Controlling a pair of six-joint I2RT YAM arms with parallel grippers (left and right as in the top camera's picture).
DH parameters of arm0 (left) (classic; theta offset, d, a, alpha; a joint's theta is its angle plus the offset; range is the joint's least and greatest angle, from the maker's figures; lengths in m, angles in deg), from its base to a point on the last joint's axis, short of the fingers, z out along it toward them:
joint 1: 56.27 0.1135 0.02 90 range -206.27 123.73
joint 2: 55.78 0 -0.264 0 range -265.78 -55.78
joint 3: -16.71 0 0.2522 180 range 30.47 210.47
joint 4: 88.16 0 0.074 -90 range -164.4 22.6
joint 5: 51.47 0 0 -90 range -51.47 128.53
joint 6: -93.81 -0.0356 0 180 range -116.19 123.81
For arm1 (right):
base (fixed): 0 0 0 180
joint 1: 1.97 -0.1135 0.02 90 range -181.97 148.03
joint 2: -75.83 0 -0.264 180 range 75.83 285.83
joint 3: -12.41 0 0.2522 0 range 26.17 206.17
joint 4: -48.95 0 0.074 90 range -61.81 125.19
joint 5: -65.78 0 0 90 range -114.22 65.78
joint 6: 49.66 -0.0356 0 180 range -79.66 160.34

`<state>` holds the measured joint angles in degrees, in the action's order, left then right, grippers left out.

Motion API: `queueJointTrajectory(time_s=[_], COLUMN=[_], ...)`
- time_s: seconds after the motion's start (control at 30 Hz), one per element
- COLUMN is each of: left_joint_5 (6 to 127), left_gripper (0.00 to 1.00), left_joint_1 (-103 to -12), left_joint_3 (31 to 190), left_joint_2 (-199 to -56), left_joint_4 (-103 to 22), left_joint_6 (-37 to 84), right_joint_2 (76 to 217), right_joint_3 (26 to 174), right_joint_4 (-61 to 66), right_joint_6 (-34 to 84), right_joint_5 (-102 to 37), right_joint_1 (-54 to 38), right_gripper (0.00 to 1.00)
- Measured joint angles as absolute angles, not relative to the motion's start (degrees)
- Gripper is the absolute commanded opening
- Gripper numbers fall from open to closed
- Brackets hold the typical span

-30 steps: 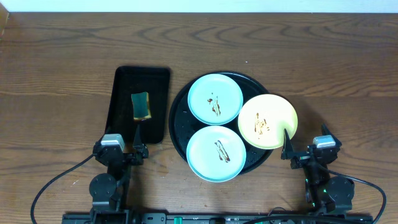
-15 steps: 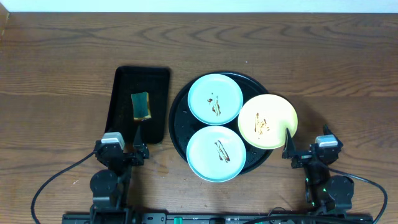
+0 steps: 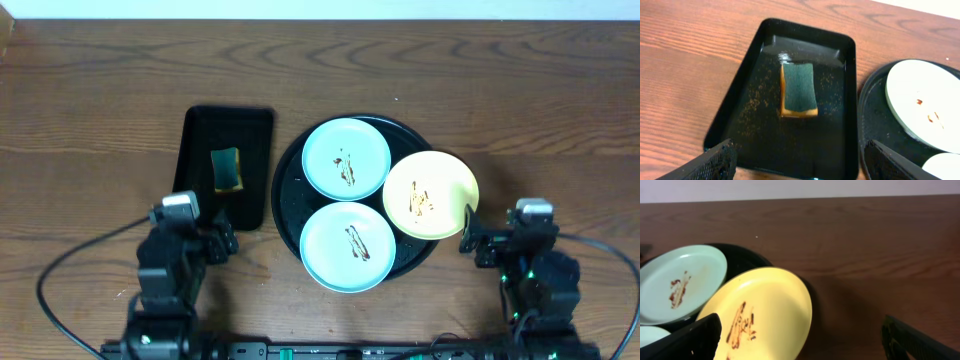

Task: Clean dirty plates on tray and stack at the side

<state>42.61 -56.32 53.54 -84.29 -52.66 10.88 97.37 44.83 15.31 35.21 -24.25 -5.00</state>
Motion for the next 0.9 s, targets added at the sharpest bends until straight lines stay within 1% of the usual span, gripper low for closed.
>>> queueJointTrajectory(time_s=[0.13,0.3,0.4,0.47,0.7,0.9], left_joint_5=[42.6,42.6,42.6,42.6,42.6,42.7], left_gripper=[0.81,0.81,0.81,0.82,0.81,0.81], left_joint_1=[-56.3,-56.3,-56.3,-56.3,-56.3,-56.3], left_joint_3=[63.4,77.3,85.1,87.9,89.3,89.4], left_joint_2=[-94.1,-108.6,-116.3,-119.5,-125.6,-129.4], left_joint_4=[-47.5,-37.6,-31.0,-29.6,-29.8,-39.6], left_joint_6=[10.9,10.9,10.9,10.9,10.9,10.9], right_joint_2=[106.0,116.8,121.9,123.4,123.8,123.8], right_joint_3=[53.0,61.0,64.8,66.2,66.9,66.9], right_joint_4=[9.5,2.4,1.2,1.3,2.5,3.1], right_joint_6=[35.7,39.8,41.2,41.7,42.4,40.4], right_joint_5=[-24.2,-24.6,-26.5,-28.8,-32.0,-27.6], right_joint_1=[-5.0,-5.0,-5.0,-5.0,-5.0,-5.0], right_gripper=[0.99,0.99,0.99,0.99,0.99,0.99])
